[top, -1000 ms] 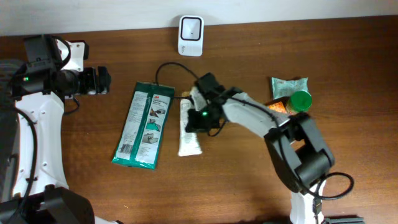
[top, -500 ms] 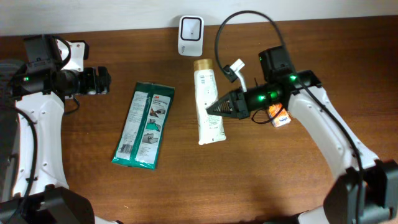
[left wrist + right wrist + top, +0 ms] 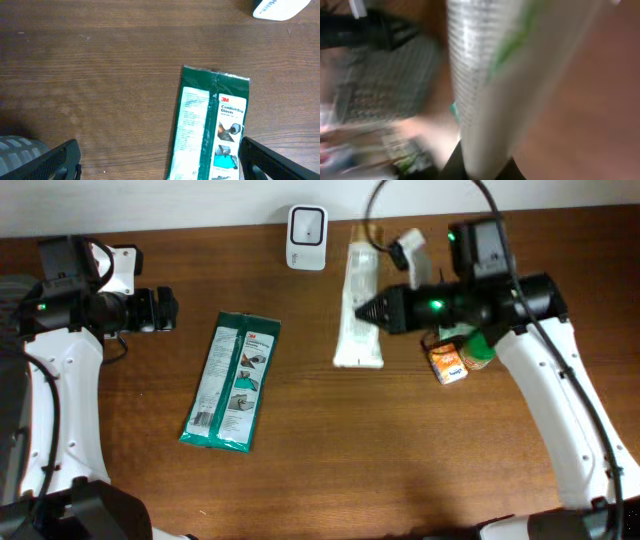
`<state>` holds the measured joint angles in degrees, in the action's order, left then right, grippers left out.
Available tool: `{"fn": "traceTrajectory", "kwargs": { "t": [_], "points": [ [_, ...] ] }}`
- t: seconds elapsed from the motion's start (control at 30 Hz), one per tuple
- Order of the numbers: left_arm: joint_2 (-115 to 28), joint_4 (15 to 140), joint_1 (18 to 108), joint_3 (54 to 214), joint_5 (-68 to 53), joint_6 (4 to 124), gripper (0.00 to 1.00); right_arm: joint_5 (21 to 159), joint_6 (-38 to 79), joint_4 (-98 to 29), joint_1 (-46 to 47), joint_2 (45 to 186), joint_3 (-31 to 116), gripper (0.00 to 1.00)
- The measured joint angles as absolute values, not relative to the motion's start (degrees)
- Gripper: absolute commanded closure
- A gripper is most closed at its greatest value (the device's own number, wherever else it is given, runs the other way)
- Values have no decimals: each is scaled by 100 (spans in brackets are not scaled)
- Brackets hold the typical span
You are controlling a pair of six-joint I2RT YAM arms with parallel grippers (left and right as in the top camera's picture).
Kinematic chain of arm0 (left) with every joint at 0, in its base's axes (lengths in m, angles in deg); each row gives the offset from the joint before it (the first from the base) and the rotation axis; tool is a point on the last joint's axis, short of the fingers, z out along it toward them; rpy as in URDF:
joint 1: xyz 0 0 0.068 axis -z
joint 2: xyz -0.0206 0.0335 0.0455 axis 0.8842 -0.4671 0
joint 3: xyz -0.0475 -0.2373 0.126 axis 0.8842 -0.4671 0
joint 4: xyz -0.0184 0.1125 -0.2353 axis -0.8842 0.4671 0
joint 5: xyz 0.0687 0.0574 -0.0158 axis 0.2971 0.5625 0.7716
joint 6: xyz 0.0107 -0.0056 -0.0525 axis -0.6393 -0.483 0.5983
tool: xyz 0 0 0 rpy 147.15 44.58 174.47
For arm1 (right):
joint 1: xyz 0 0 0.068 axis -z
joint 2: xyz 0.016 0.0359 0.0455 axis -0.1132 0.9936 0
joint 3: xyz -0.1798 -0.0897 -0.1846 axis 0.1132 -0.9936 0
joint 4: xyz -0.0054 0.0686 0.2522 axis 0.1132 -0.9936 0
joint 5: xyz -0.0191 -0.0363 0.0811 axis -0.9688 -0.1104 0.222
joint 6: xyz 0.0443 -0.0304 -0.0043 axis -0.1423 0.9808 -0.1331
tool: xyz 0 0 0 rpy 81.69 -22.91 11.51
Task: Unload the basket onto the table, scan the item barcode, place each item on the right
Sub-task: 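Lift the tube toward the scanner with the right gripper, then hold the tube under the white scanner, right gripper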
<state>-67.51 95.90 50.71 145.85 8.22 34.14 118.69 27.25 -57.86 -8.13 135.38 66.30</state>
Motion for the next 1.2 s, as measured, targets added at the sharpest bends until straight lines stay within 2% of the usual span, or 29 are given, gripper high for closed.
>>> {"fn": "traceTrajectory", "kwargs": {
  "t": [0.1,0.13,0.2,0.3,0.37,0.47,0.57,0.93,1.0,1.1,1.13,1.17,1.2],
  "points": [
    [-6751,9583,5071,14585,822,3414,1,9006,3328,-4909,-1932,13977,7275,96],
    [-6751,9590,5071,14585,822,3414,1,7699,3603,-4223,-2162,14458,7277,96],
    [-6751,9594,5071,14585,820,3414,1,6488,4124,-3067,-2203,15164,7262,96],
    [-6751,9590,5071,14585,820,3414,1,5299,5588,-962,-2177,16226,7245,96],
    [-6751,9603,5071,14585,822,3414,1,4569,7186,601,-2175,17177,7258,96],
    [-6751,9585,5071,14585,820,3414,1,4162,8749,1523,-2160,18193,7264,96],
    [-6751,9585,5071,14585,822,3414,1,4038,9212,1567,-2103,18521,7264,96],
    [-6751,9585,5071,14585,822,3414,1,3946,9332,1534,-2389,18477,7264,96],
    [-6751,9583,5071,14585,822,3414,1,3994,9079,732,-2476,18239,7267,96],
    [-6751,9581,5071,14585,822,3414,1,4280,8073,-606,-2522,17487,7269,96],
    [-6751,9581,5071,14585,820,3414,1,4584,7369,-1524,-2520,17013,7264,96],
    [-6751,9588,5071,14585,817,3414,1,4827,6928,-1871,-2516,16770,7295,96],
    [-6751,9577,5071,14585,824,3414,1,5299,6102,-3065,-2516,16263,7291,96]
  ]
}}
